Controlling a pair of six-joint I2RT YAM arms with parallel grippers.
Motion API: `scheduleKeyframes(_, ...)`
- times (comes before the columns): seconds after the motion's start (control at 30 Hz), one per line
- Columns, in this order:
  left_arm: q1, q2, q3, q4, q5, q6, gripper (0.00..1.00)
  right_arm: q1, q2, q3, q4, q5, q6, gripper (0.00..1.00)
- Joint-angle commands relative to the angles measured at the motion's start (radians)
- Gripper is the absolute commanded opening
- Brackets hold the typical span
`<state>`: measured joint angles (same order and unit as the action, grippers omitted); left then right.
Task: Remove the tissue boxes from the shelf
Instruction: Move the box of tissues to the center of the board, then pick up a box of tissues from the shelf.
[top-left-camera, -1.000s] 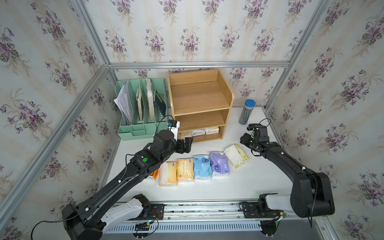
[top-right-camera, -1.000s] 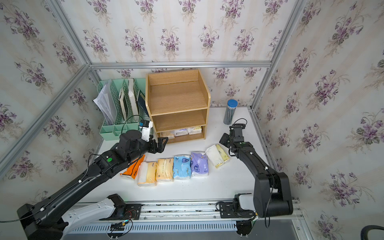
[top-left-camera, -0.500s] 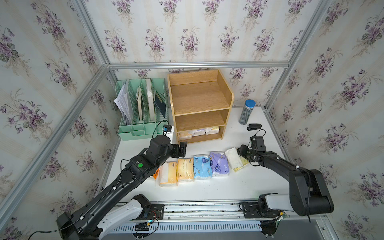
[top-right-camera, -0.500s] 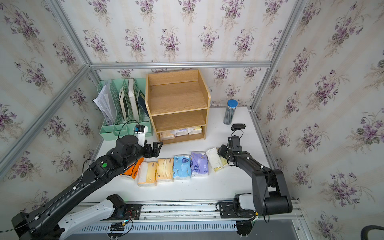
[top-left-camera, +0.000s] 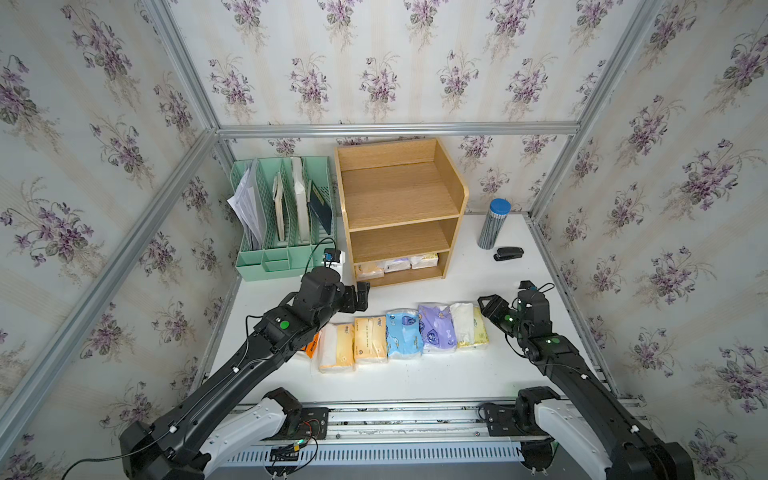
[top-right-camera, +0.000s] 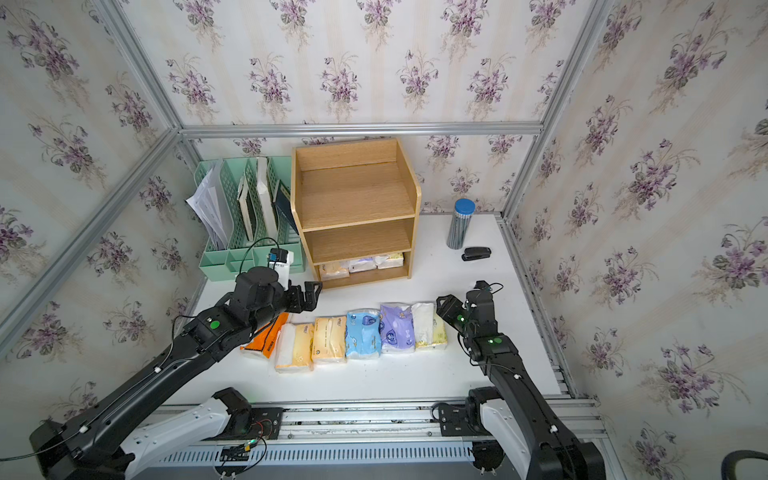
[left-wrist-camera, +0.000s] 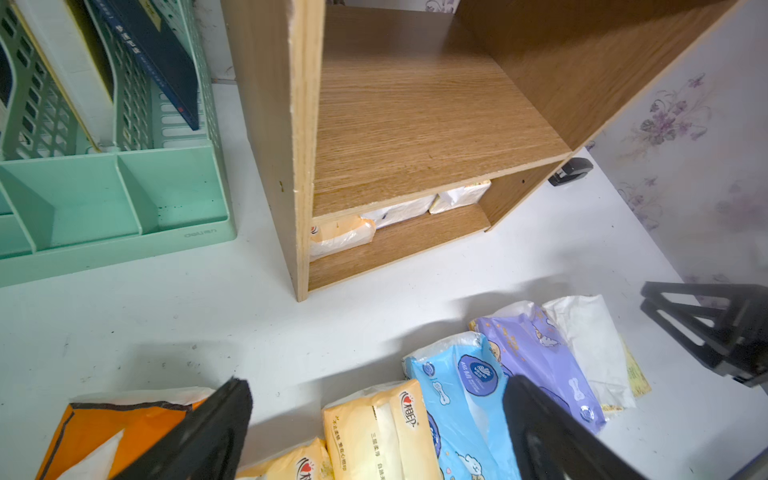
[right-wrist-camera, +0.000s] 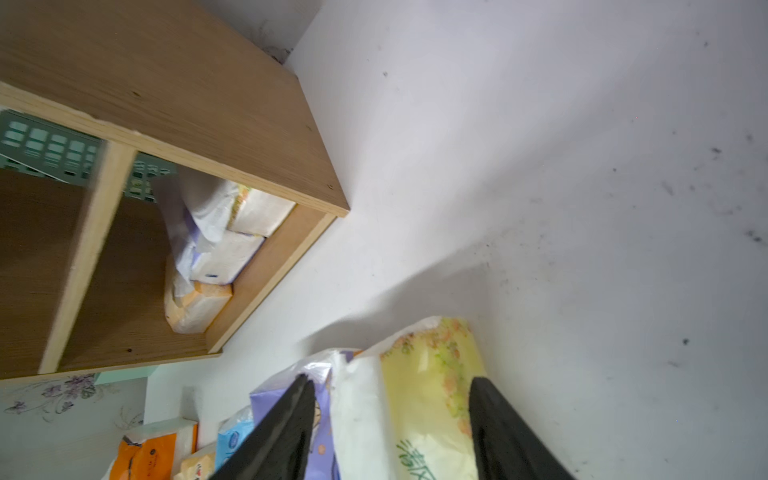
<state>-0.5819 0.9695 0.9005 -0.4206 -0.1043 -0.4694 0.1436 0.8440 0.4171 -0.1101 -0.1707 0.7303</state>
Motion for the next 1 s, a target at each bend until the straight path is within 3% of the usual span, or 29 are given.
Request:
scheduleKeyframes(0.0,0.050,0.034,0.023,0.062,0.018,0.023,0.99,0.000,0.040,0.048,0.020,-0.064,0.015,0.63)
scheduleKeyframes(0.13,0.113,0.105,0.059,0.097,0.051,0.012,0.99,0.023,0.126,0.096,0.103,-0.141,0.026,0.59)
scheduleKeyframes(0.33,0.152,0.237,0.147,0.123,0.091,0.048,0.99,0.152,0.180,0.094,0.254,-0.071,0.078,0.59)
scheduleKeyframes(0.7,0.226,0.365,0.215,0.184,0.152,0.052,0.99,0.433,0.462,0.170,0.517,0.057,0.135,0.52)
scheduleKeyframes(0.97,0.300,0.439,0.251,0.216,0.272,0.024,0.99,0.556,0.681,0.272,0.671,0.100,0.159,0.50)
